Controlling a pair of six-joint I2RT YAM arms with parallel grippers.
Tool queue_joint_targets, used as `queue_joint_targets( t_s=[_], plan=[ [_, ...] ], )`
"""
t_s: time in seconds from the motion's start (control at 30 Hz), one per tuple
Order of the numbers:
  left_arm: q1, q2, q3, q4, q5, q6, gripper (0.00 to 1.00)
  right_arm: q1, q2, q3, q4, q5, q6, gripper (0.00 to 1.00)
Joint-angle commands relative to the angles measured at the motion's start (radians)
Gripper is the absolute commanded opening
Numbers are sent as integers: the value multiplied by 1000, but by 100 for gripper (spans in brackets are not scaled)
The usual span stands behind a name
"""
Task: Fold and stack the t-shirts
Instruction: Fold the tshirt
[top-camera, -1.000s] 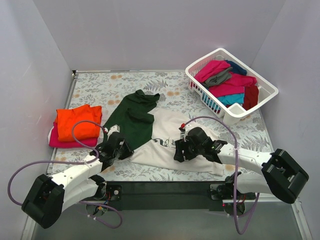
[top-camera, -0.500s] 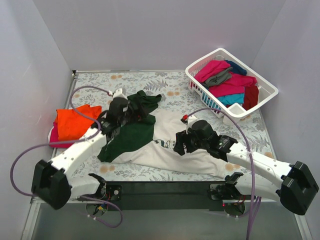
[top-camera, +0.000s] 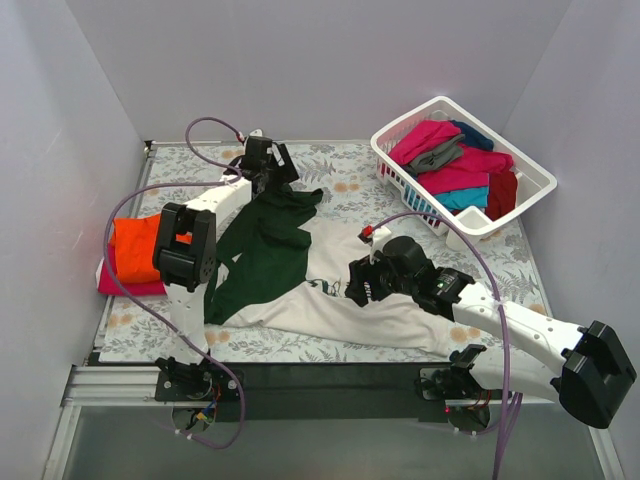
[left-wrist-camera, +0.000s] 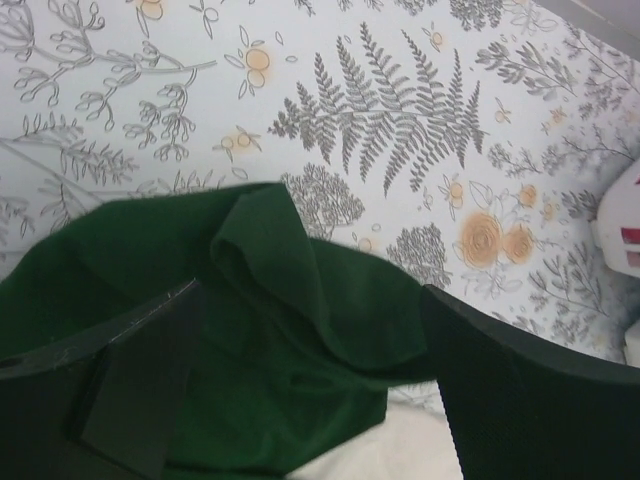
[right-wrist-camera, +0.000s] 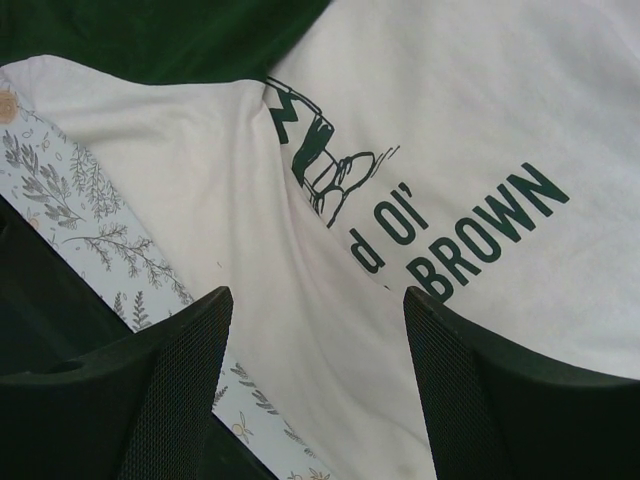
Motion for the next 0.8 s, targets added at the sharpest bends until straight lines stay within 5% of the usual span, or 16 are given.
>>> queue_joint_targets(
  t_s=[0.0,0.3,0.73,0.77],
  plan=[
    [22,36,118,-21,0,44,81,4,-5,-5,63,-32,-8,63],
    [53,159,200,-31,25,49,80,4,-13,-12,77,-36,-7,63],
    [51,199,201,-21,123,43,61,4,-14,-17,76,-14,-10,63],
    [51,197,201,-20,126,43,50,4,-14,-16,76,-13,-10,63]
  ],
)
